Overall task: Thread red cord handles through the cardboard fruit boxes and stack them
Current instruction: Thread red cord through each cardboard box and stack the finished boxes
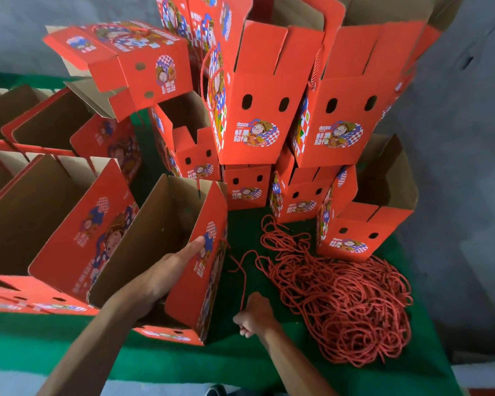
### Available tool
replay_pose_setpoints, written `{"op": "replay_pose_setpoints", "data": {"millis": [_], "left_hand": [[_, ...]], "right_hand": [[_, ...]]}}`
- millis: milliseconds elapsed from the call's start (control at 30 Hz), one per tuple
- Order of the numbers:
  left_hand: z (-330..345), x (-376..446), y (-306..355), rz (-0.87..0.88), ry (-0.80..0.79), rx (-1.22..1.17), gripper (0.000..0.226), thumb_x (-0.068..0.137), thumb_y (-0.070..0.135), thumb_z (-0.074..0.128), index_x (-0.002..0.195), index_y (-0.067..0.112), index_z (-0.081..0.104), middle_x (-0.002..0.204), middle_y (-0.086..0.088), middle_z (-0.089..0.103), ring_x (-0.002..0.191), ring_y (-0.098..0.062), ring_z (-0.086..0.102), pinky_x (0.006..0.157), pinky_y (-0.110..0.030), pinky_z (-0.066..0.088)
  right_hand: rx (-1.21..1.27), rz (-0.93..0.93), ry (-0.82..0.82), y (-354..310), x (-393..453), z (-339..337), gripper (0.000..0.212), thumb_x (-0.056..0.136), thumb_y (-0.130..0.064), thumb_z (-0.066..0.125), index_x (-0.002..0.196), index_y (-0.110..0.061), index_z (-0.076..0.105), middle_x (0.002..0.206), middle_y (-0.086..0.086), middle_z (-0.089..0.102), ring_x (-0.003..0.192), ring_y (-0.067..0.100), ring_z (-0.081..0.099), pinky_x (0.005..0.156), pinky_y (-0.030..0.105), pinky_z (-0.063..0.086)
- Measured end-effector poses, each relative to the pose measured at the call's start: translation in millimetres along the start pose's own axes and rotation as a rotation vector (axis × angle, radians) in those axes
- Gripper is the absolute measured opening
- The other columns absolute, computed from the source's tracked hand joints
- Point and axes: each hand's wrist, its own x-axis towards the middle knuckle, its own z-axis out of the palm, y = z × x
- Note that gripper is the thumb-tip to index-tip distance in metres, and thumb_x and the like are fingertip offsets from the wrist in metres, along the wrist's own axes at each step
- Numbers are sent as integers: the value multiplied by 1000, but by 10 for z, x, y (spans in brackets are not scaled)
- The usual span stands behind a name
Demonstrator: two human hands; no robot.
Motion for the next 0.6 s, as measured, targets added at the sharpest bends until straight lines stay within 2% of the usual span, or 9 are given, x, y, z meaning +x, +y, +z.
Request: {"op": "replay_pose_setpoints", "data": {"millis": [100, 167, 267, 367, 467, 600], "left_hand": [[-5, 4, 6, 0, 5, -20, 88, 63, 92, 58, 129, 33, 58, 115, -5, 75, 104, -30, 73, 103, -57, 50], [-4, 0, 14, -1, 7, -23, 87, 67, 91, 57, 131, 31, 58, 116, -7, 75, 104, -32, 73, 103, -57, 50], [6, -2, 20, 8, 13, -16, 87, 72, 90, 53, 134, 30, 57, 117, -6, 74, 105, -31, 73, 103, -56, 50], [12, -13, 30, 12, 12, -18, 88, 70, 91, 55, 133, 29, 58, 117, -6, 75, 105, -31, 73, 103, -56, 50], [17, -32, 49, 5, 5, -42, 86, 73, 88, 55, 132, 25, 60, 116, -10, 75, 105, -33, 73, 103, -56, 50], [28, -41, 61, 0, 4, -35, 84, 77, 86, 52, 131, 22, 60, 116, -12, 74, 105, -35, 73, 103, -56, 50]], "right_hand": [[162, -113, -68, -70, -100, -28, 11, 81, -1, 75, 71, 0, 69, 63, 15, 68, 51, 23, 66, 56, 34, 58], [330, -180, -106, -196, -196, -94, 11, 84, -4, 72, 77, 4, 73, 68, 17, 71, 60, 25, 69, 61, 32, 59], [538, -259, -67, -436, -363, -173, 5, 87, 3, 68, 89, 7, 67, 71, 14, 71, 59, 22, 66, 64, 30, 59], [695, -372, -33, -564, -512, -189, 10, 88, 12, 67, 95, 8, 61, 76, 24, 66, 57, 25, 62, 62, 34, 57], [776, -462, -104, -576, -590, -138, 15, 90, 12, 68, 104, 16, 67, 82, 25, 69, 64, 27, 66, 69, 38, 59], [766, -447, -78, -547, -592, -19, 8, 91, 10, 70, 96, 16, 70, 77, 17, 72, 62, 24, 67, 66, 36, 59]]}}
